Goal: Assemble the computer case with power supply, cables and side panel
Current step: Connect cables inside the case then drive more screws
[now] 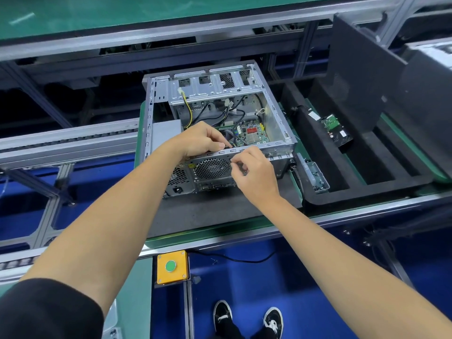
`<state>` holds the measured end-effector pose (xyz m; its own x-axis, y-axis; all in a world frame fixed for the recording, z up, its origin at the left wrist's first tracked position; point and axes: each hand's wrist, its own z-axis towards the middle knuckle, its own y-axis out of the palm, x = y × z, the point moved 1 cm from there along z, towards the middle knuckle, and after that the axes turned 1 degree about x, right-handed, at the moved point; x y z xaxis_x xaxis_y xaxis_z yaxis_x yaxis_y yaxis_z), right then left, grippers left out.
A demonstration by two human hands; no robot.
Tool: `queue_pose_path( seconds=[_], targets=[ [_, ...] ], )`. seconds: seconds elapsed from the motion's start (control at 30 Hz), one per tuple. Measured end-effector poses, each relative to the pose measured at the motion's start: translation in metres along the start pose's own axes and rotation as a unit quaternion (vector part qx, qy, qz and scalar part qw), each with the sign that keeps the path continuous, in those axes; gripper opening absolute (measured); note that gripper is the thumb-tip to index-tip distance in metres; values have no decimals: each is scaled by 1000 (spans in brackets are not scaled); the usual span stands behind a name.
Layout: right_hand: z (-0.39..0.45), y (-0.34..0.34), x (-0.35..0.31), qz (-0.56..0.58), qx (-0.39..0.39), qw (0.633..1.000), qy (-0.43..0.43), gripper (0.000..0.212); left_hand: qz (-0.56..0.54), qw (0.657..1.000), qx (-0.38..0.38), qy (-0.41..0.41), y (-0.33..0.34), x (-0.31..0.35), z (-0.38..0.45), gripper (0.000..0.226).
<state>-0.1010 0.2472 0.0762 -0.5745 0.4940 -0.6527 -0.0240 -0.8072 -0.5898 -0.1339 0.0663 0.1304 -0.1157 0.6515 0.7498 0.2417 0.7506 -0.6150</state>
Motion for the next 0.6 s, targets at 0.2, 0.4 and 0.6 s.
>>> queue_pose_path(
  seconds=[0.2, 0.4, 0.6],
  targets=[
    [-2, 2, -1, -5, -13, 1000, 3, 2, -14, 1000, 13, -14, 4, -2, 0, 25],
    [-11, 7, -5, -10, -12, 1000, -26, 5, -44, 998, 17, -29, 4, -6, 1, 27],
    [-2, 9, -4, -26, 27, 999, 20, 4, -67, 997, 29, -26, 3, -9, 0, 27]
  ],
)
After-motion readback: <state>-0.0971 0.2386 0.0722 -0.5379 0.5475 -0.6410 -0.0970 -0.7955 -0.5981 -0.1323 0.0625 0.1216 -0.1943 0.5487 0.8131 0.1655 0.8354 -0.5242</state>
